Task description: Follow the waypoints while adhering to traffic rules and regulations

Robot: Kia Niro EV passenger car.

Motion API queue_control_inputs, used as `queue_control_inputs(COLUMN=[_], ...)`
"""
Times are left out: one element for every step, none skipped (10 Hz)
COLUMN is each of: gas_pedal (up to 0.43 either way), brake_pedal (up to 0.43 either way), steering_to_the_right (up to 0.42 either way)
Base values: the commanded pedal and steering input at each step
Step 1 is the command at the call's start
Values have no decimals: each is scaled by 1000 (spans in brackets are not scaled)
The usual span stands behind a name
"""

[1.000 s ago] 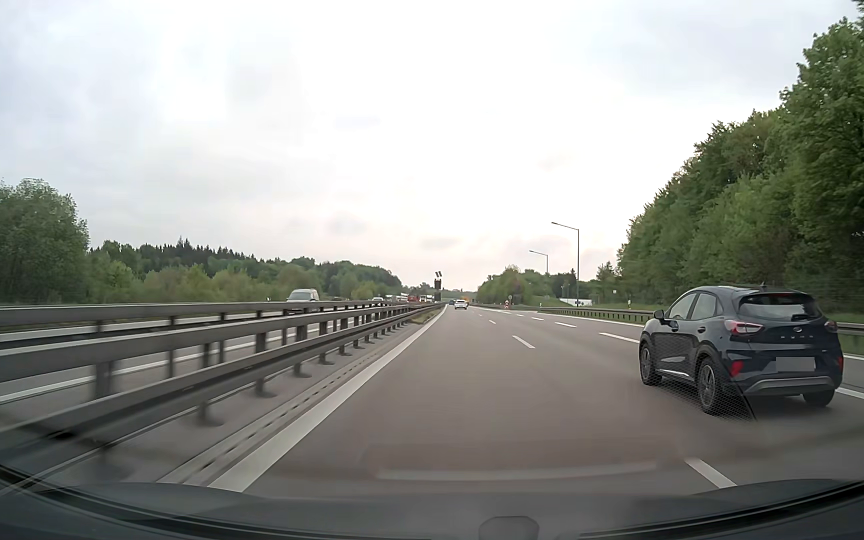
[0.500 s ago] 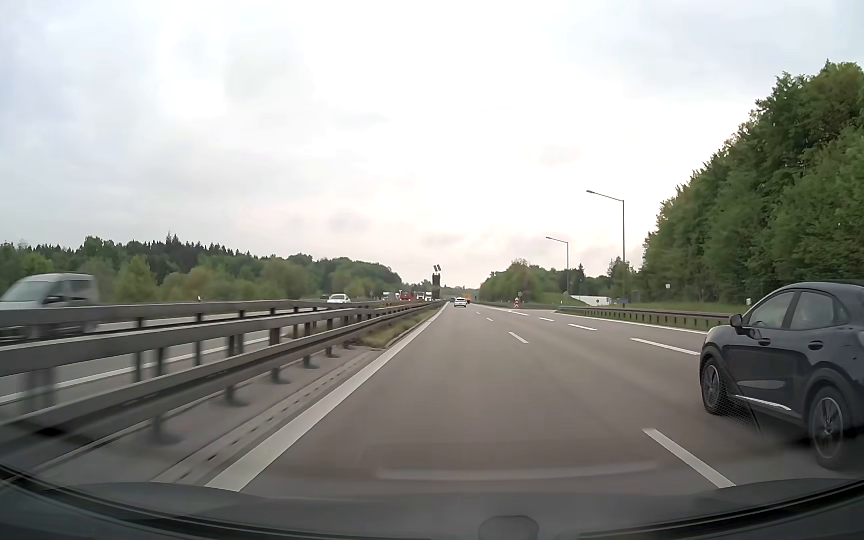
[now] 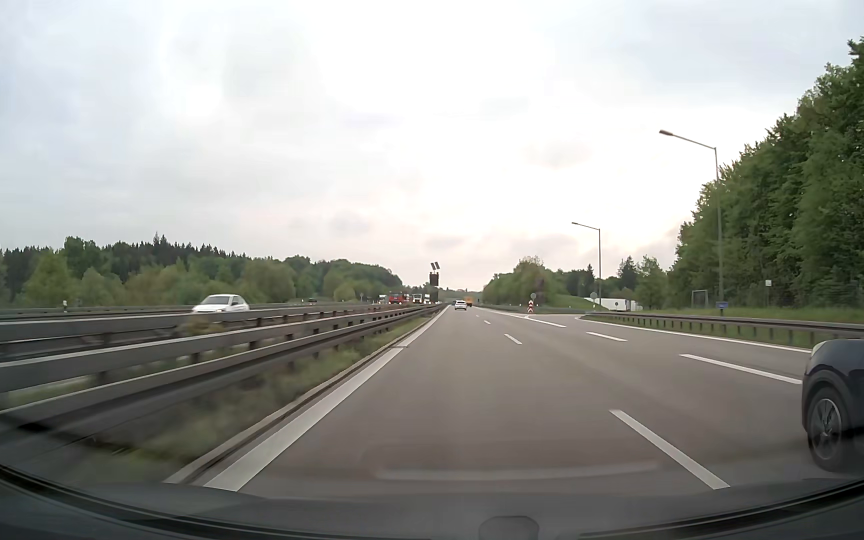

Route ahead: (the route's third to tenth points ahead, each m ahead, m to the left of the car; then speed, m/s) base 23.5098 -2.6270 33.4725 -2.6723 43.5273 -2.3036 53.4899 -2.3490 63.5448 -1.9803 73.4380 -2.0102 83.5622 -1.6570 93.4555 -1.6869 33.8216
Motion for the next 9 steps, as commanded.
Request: queue_control_inputs(gas_pedal=[157, 157, 157, 157, 157, 157, 157, 157, 157], brake_pedal=[0, 0, 0, 0, 0, 0, 0, 0, 0], steering_to_the_right=[-3, -2, -3, -2, -2, -3, -3, -3, -3])
